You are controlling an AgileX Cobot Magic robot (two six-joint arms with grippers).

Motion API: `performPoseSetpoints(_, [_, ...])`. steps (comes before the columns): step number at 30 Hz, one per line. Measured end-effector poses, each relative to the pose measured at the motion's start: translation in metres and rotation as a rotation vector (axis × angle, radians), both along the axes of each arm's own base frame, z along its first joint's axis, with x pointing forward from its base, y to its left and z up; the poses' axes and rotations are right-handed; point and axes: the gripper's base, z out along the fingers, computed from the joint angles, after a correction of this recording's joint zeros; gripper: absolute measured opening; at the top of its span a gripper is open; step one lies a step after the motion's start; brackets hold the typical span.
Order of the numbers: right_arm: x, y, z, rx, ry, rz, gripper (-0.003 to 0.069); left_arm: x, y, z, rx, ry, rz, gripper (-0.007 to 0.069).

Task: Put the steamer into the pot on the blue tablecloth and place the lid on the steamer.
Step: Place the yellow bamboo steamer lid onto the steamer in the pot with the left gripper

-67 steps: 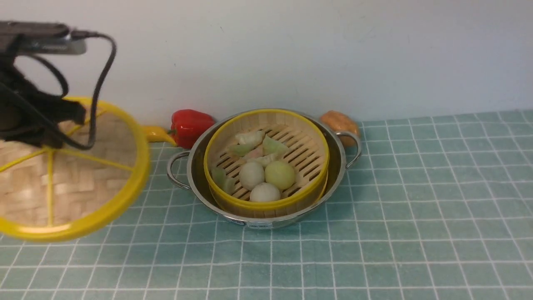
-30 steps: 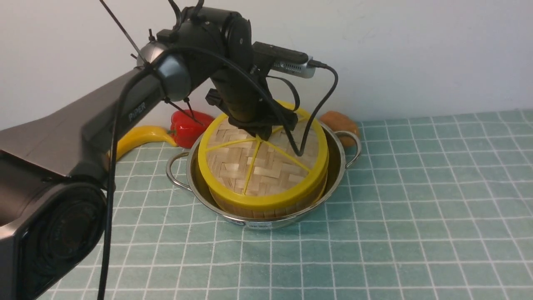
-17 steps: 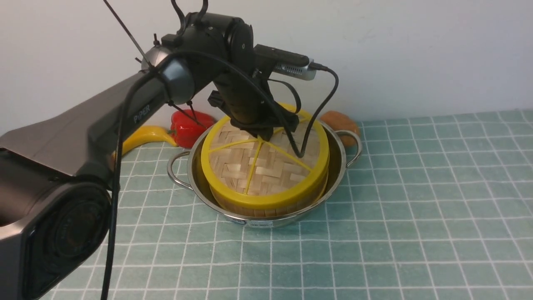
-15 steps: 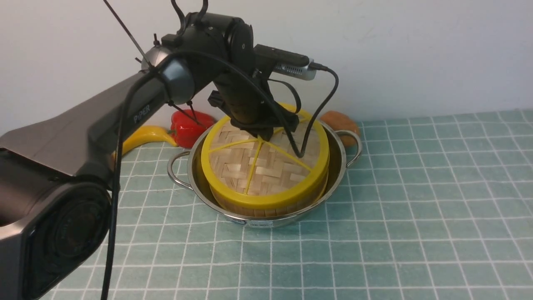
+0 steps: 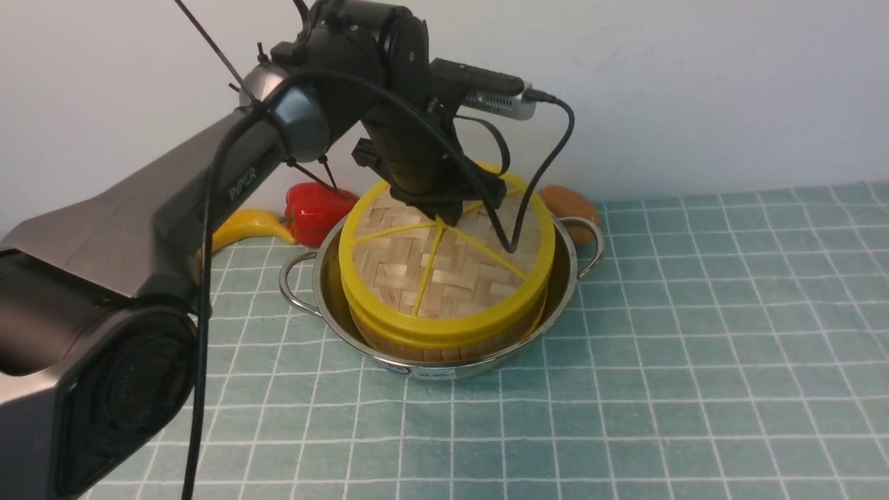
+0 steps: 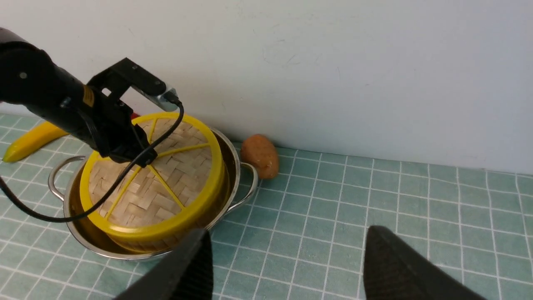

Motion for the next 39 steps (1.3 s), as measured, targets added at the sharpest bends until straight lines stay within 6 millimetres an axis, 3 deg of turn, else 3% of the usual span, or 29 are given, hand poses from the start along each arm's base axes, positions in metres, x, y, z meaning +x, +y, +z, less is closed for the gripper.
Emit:
performPoseSetpoints(11, [0.0,0.0,0.0,0.0,0.0,0.0,0.0414,0.003,-0.001,-0.005,0.005,-0.007,0.0,0.0117])
performPoseSetpoints(27, [0.0,0.0,0.0,0.0,0.0,0.0,0.0409,0.003,-0.001,-0.004,0.001,-0.006,0.004,0.014])
performPoseSetpoints(28, [0.0,0.0,0.0,0.0,0.0,0.0,0.0409,0.003,-0.001,-0.004,0.001,-0.007,0.003,0.0157])
performPoseSetpoints(33, [0.0,0.0,0.0,0.0,0.0,0.0,0.0409,0.007,-0.001,0.011,0.0,-0.061,-0.003,0.0381])
performPoseSetpoints(35, [0.0,0.0,0.0,0.0,0.0,0.0,0.0409,0.009,0.0,0.033,-0.007,-0.126,-0.001,0.0493])
performPoseSetpoints(39, [0.0,0.0,0.0,0.0,0.0,0.0,0.0409,0.003,0.006,0.082,-0.016,-0.226,0.005,0.0621])
